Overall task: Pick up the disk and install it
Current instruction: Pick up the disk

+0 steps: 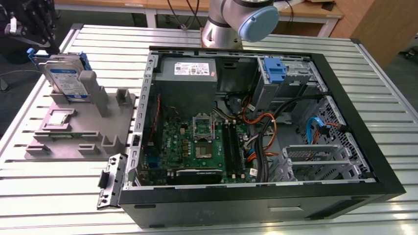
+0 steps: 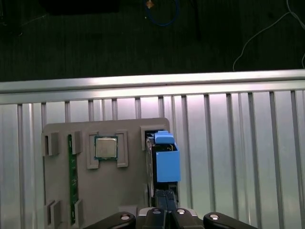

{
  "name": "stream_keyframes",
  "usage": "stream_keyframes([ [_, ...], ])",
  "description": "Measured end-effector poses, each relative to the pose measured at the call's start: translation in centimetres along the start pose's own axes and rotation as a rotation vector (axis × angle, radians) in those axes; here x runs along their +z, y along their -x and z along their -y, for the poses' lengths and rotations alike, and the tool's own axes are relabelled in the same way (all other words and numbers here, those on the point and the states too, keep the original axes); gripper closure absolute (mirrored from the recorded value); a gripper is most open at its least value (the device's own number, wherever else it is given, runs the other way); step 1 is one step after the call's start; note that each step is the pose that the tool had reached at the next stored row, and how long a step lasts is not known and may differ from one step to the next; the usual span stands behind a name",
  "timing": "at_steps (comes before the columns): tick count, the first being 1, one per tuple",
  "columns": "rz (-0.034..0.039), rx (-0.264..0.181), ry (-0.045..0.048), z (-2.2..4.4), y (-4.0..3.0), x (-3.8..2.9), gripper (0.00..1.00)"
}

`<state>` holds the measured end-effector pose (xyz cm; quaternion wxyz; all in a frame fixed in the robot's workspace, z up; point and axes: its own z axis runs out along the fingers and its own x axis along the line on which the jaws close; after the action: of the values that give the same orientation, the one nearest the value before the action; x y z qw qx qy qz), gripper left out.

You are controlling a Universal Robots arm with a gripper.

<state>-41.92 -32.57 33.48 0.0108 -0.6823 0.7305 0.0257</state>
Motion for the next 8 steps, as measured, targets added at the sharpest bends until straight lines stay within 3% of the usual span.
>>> stream_keyframes([
  [8,0.001,-0.008,0.0007,0.04,0.02,0.19,0.89],
])
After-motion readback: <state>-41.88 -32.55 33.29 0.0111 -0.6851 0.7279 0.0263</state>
